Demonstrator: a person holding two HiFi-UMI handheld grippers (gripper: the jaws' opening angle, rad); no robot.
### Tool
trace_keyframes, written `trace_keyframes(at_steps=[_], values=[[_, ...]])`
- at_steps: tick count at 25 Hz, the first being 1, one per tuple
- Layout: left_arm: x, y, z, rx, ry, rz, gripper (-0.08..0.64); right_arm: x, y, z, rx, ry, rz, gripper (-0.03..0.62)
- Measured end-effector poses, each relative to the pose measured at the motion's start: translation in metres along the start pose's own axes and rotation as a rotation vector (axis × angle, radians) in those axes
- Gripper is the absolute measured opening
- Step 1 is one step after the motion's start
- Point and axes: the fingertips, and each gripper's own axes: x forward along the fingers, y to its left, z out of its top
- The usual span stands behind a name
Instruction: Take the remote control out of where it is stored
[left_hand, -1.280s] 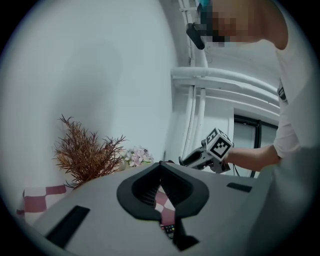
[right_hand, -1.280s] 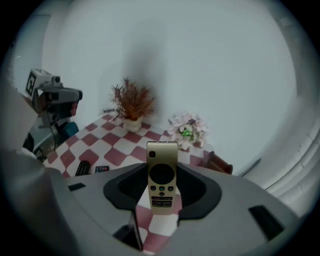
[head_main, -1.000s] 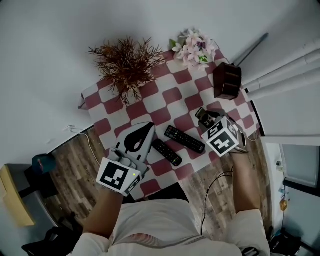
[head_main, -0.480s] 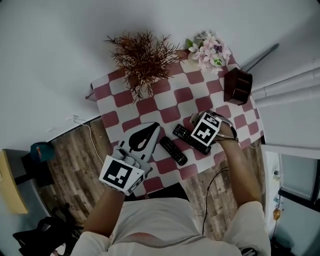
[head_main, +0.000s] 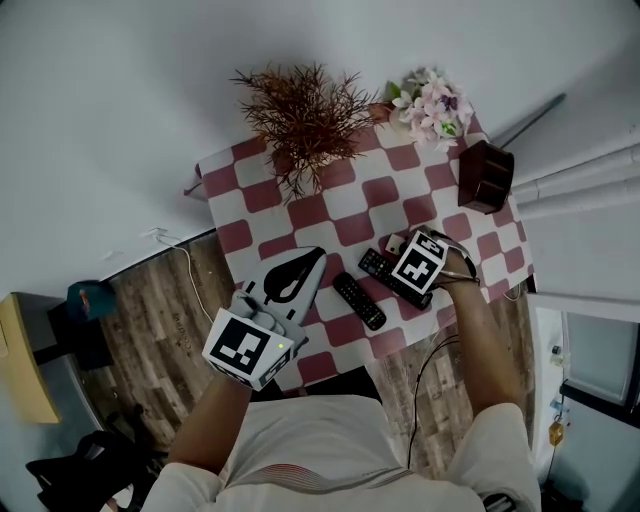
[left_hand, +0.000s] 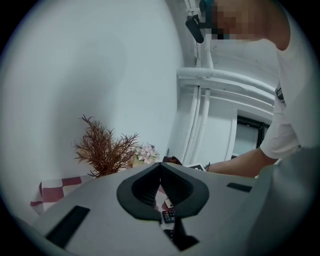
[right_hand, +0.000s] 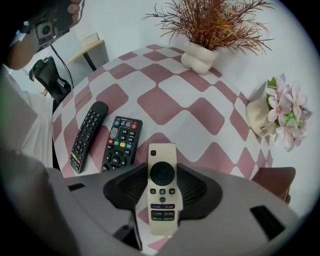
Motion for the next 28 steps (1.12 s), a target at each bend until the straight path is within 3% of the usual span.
trace_keyframes(at_steps=[4, 7, 10, 14, 17, 23, 28], values=[[-0.009, -0.001, 0.01, 0.022, 0.003, -0.025, 0.008, -0.015, -0.009, 0.0, 0.088, -0.077, -0.056, 0.186], [-0.014, -0.004, 0.02, 0.04, -0.006, -0.061, 0.008, -0.048, -0.017, 0.004, 0.194, -0.198, -0.117, 0.186], [-0.018, -0.009, 0.033, 0.061, -0.021, -0.107, 0.009, -0.097, -0.017, 0.011, 0.349, -0.392, -0.192, 0.179], [-0.026, -0.021, 0.05, 0.096, -0.05, -0.184, 0.009, -0.174, -0.002, 0.008, 0.605, -0.676, -0.372, 0.064], [-0.037, -0.034, 0.069, 0.136, -0.087, -0.238, 0.009, -0.221, 0.023, -0.001, 0.755, -0.841, -0.48, 0.039], [-0.054, -0.055, 0.089, 0.173, -0.116, -0.349, 0.009, -0.293, 0.079, 0.001, 0.81, -0.967, -0.696, 0.014], [-0.064, -0.076, 0.095, 0.199, -0.128, -0.417, 0.008, -0.342, 0.113, -0.009, 0.922, -1.113, -0.789, 0.014]])
